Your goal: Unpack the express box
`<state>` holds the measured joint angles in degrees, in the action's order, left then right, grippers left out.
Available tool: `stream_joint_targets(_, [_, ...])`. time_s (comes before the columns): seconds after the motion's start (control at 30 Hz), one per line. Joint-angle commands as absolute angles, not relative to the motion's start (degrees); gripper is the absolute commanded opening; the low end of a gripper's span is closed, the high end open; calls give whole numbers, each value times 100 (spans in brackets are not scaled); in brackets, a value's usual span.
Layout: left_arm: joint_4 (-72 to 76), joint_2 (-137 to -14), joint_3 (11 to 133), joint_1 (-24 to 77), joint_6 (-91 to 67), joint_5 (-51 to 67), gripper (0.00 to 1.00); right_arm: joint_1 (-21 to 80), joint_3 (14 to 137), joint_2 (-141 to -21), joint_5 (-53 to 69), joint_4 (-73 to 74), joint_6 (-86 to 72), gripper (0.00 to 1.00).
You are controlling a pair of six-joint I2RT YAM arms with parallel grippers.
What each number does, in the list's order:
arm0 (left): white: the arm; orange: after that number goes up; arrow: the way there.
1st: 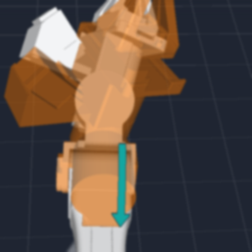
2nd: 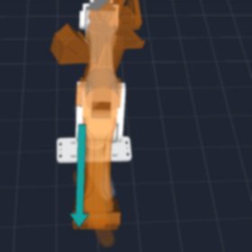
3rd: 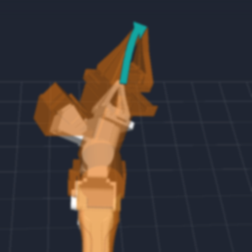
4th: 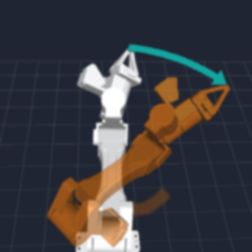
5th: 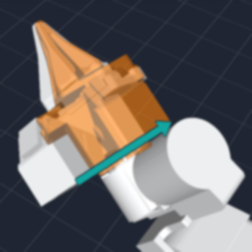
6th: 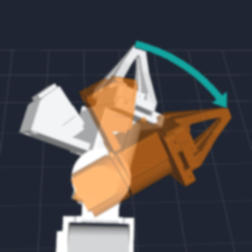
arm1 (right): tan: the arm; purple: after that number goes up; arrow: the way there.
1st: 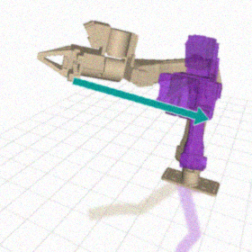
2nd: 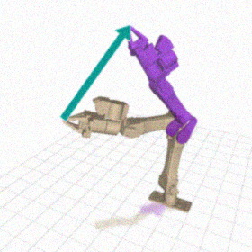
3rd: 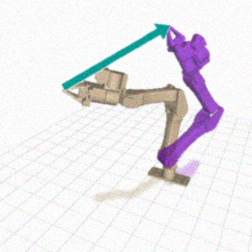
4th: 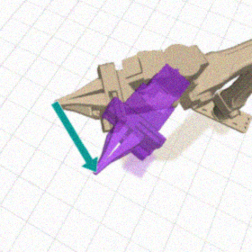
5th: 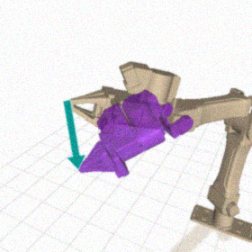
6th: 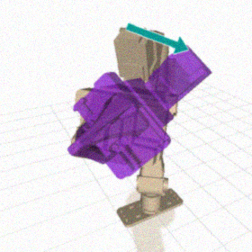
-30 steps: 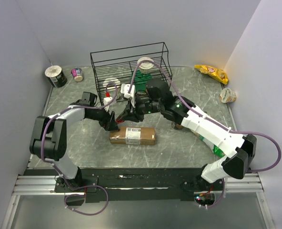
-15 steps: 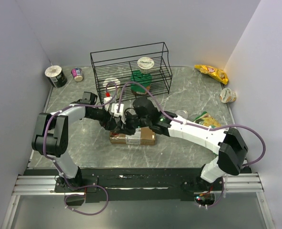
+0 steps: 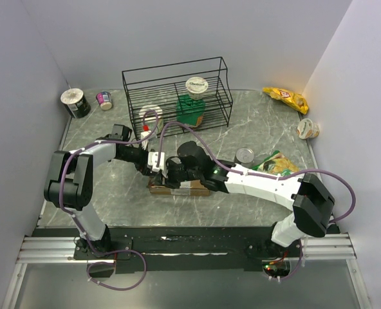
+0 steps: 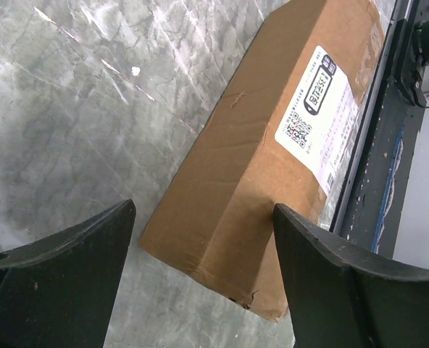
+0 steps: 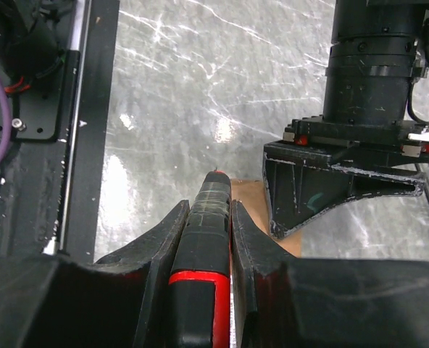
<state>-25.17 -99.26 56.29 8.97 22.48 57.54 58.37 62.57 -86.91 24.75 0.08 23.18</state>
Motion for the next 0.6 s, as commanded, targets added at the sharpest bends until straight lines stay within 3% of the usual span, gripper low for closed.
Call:
stream_joint_targets(0.0, [-2347, -10107, 5634, 941, 2329, 5423, 82, 5854, 6407, -8394, 2470, -246, 2584, 0])
stream_joint_targets(0.57, [-2347, -10230, 5695, 932, 2294, 5405, 80, 5889, 6574, -8561, 2364, -26, 2742, 0])
